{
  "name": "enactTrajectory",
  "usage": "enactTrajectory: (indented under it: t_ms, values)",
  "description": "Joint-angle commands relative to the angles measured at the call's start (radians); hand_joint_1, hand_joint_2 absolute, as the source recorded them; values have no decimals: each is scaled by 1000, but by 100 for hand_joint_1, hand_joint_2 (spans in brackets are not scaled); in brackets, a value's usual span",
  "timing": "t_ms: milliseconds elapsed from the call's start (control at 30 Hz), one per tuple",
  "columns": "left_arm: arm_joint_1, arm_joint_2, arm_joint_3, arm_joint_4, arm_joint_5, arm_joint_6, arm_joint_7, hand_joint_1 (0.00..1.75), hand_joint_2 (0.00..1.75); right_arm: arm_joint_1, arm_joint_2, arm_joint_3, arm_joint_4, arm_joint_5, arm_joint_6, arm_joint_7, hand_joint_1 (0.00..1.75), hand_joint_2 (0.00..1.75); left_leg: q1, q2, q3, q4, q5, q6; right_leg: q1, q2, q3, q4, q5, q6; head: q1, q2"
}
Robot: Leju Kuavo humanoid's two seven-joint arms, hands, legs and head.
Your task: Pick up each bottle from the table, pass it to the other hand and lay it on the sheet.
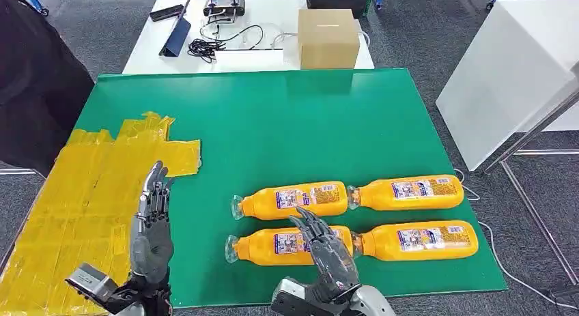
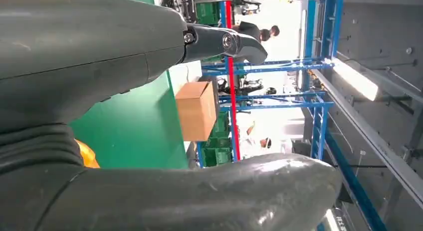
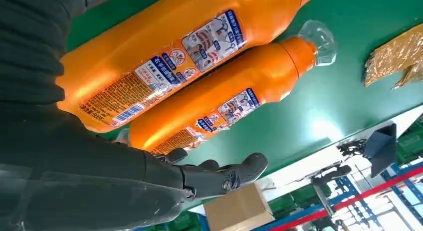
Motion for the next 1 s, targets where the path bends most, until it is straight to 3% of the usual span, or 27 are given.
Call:
enactTrajectory:
  t_ms: [33,233,300,433,467,500,633,767,800,1000]
  values:
    - [-16,-3,16,47,-1,-3,3,0,0,-22,-16,17,39,-2,0,4,0,175,0,1,8,-2,-3,-1,0,1,8,-2,-2,1,0,0]
    - [-23,-2,15,46,-4,-5,2,0,0,-34,-16,17,53,3,6,13,0,175,0,1,3,-1,-1,0,0,0,3,-1,-1,0,0,0]
    - [-26,-4,17,46,-6,-7,3,0,0,-44,-16,17,65,27,15,41,0,175,0,2,8,-2,-3,-1,0,1,9,-3,-2,1,0,0]
    - [-31,-3,21,40,-10,-15,6,0,0,-64,-6,11,95,77,34,92,0,175,0,1,3,-1,-1,0,0,1,3,-2,0,0,0,0]
    - [-31,-3,21,39,-11,-17,8,0,0,-67,-1,7,105,86,38,102,0,175,0,2,9,-2,-3,-1,0,1,9,-3,-2,1,0,0]
    - [-29,-5,21,36,-12,-19,10,0,0,-69,2,5,112,97,39,110,0,175,0,1,3,-1,0,0,0,0,3,-1,0,0,0,0]
    - [-19,-5,8,-9,-11,-19,33,0,0,-50,25,1,104,158,41,179,0,175,0,2,5,-1,-2,-1,0,1,5,-2,-1,0,0,0]
    - [-22,-6,5,-6,-11,-17,32,0,0,-44,25,-3,96,162,29,180,0,175,0,0,3,-1,-1,0,0,0,3,-2,-1,0,0,0]
    - [-22,-6,5,-6,-11,-17,32,0,0,-44,25,-3,96,162,29,180,0,175,1,1,9,-2,-4,-1,1,0,10,-3,-3,1,0,0]
    - [-24,-7,4,-6,-11,-17,32,0,0,-47,27,-3,96,163,29,180,0,175,0,0,2,-1,0,0,0,0,2,-1,0,0,0,0]
